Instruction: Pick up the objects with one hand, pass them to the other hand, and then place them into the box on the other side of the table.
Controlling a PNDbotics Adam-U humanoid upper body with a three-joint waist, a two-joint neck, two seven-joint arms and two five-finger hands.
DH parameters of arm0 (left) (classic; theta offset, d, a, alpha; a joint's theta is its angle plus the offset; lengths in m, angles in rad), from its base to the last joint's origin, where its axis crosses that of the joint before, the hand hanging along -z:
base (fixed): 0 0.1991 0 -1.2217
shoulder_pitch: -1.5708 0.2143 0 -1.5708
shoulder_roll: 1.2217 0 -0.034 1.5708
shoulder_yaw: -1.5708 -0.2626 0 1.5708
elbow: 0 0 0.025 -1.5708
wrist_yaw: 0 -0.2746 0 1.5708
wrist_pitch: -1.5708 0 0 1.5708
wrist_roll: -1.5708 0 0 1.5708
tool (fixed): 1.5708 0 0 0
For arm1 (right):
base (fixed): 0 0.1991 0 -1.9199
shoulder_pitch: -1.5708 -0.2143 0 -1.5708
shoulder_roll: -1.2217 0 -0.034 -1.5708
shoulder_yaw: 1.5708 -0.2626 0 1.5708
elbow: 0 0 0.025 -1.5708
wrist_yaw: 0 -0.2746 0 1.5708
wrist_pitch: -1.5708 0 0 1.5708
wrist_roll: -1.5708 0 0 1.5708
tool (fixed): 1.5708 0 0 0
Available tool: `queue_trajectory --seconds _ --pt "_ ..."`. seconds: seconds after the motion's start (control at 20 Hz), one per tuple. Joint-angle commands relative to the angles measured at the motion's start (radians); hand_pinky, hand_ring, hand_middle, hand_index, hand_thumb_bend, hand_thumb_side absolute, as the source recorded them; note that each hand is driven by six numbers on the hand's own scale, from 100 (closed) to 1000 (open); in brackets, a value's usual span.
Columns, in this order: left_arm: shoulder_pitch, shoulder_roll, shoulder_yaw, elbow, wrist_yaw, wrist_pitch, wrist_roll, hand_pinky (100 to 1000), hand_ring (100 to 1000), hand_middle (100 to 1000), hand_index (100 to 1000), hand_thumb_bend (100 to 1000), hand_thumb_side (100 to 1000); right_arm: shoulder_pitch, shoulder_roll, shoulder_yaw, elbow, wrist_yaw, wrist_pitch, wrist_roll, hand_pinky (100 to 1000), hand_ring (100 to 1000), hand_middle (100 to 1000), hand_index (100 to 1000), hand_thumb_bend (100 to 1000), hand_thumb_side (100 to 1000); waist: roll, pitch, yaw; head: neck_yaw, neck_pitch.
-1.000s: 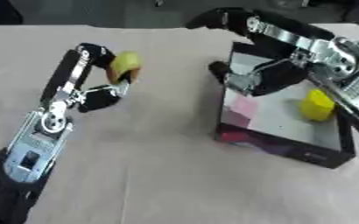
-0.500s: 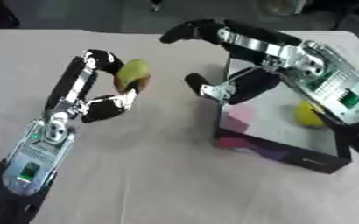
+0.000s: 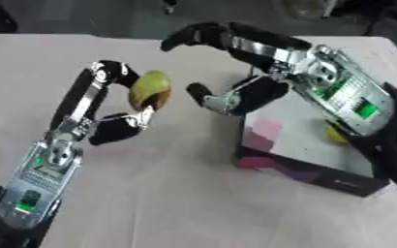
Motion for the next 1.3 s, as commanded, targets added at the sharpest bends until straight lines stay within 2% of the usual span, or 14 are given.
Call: queue_trajectory --seconds 0.05,0.3,0.65,0.7,0.75,0.8,0.85,1.3 --pt "-0.025 -0.015 -0.002 -0.031 0.012 -0.009 0.006 698 522 387 498 100 129 -0.018 -0.012 -0.006 -0.015 0.017 0.021 0.003 994 1000 873 922 100 337 -0.01 0.003 0.003 -0.009 -0.018" --pt "-0.025 -0.033 -0.006 -0.034 0.023 -0.022 0.014 699 522 385 498 100 141 -0.034 -0.006 -0.002 -0.015 0.03 0.029 0.023 995 1000 878 929 100 364 -0.011 0.012 0.013 -0.019 -0.023" --pt "-0.019 -0.049 -0.006 -0.016 0.023 -0.038 0.036 698 520 381 494 100 151 -0.043 0.006 0.007 -0.015 0.031 0.01 0.081 1000 1000 887 940 100 423 -0.014 0.018 0.016 -0.023 -0.03" --pt "-0.018 -0.052 -0.007 -0.012 0.022 -0.04 0.038 698 520 381 494 100 151 -0.045 0.008 0.007 -0.015 0.028 0.01 0.086 1000 1000 889 944 100 418 -0.015 0.019 0.016 -0.022 -0.031" --pt "-0.019 -0.055 -0.008 -0.009 0.022 -0.042 0.039 698 521 381 493 100 151 -0.048 0.009 0.007 -0.015 0.026 0.01 0.09 1000 1000 888 944 100 375 -0.015 0.021 0.017 -0.022 -0.033" --pt "-0.019 -0.057 -0.009 -0.007 0.023 -0.044 0.039 698 521 381 494 100 152 -0.05 0.009 0.007 -0.015 0.025 0.01 0.095 1000 1000 889 944 100 412 -0.015 0.022 0.019 -0.022 -0.034" --pt "-0.02 -0.058 -0.01 -0.005 0.023 -0.046 0.039 698 521 381 494 100 153 -0.052 0.01 0.008 -0.015 0.027 0.008 0.099 1000 1000 890 941 100 389 -0.015 0.024 0.019 -0.023 -0.035" --pt "-0.026 -0.068 -0.022 -0.009 0.025 -0.061 0.033 699 521 381 493 100 147 -0.059 0.02 0.011 -0.015 0.054 0.01 0.117 1000 1000 891 941 100 405 -0.015 0.035 0.028 -0.038 -0.038"
